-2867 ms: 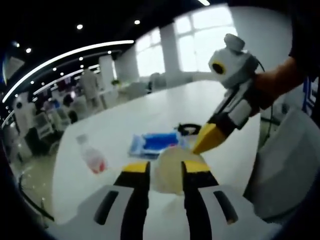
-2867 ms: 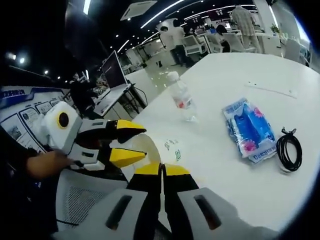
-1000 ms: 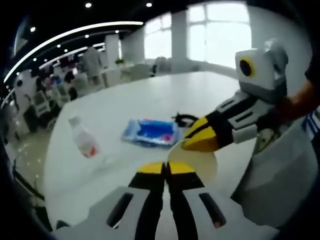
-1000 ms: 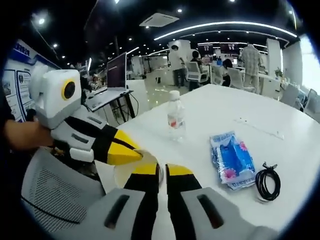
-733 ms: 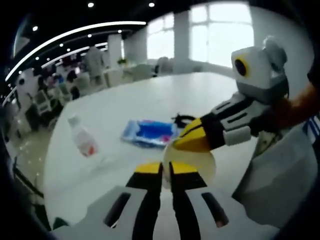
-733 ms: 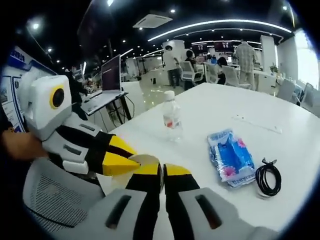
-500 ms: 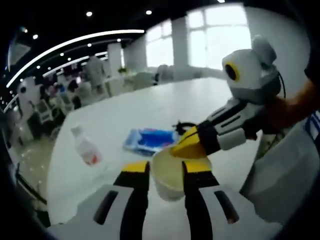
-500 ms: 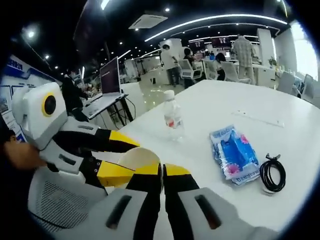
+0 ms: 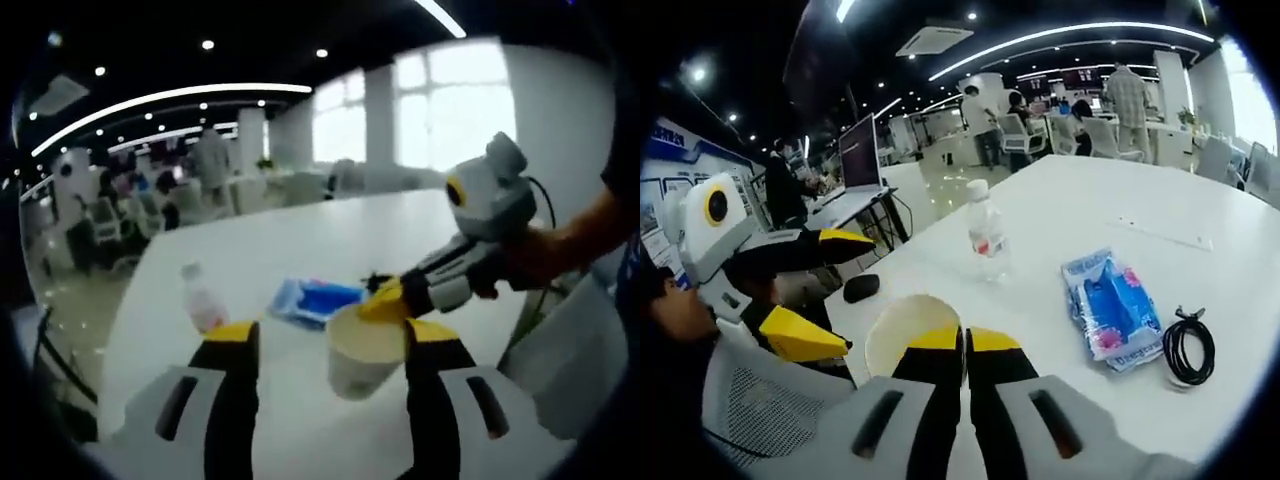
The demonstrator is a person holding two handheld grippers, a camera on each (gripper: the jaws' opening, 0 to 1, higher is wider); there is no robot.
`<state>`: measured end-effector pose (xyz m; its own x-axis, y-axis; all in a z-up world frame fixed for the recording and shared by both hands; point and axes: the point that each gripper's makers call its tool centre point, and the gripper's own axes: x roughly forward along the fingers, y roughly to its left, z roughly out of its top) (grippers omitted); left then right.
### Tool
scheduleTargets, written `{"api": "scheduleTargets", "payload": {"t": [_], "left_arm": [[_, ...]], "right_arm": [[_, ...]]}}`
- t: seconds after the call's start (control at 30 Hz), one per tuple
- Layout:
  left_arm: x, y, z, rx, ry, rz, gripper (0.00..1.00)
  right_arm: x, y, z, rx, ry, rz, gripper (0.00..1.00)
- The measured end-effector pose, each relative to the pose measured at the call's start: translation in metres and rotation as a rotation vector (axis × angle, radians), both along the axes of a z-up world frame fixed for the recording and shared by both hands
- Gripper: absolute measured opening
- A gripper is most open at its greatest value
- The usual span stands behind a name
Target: Arrange the tabletop items into an orderly group along one side of the table until the central work area is clear of visible clutter.
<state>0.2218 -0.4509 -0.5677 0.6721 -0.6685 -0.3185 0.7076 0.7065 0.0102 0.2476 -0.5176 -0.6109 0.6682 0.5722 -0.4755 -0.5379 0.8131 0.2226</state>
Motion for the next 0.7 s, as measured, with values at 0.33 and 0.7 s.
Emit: {"api": "scheduleTargets", "payload": {"t": [0.33, 0.7], "left_arm": [[-0.014, 0.034, -0.005, -0.005, -0.014, 0.061, 0.66], [-0.026, 0.042, -0.008, 0.021, -0.060, 0.069, 0.76]], "right_arm": [[0.011, -0.002, 0.002, 0.003, 0.019, 0.004, 0.00], [0.029, -0.009, 0.009, -0.001, 0.014, 0.001, 0.00]]}}
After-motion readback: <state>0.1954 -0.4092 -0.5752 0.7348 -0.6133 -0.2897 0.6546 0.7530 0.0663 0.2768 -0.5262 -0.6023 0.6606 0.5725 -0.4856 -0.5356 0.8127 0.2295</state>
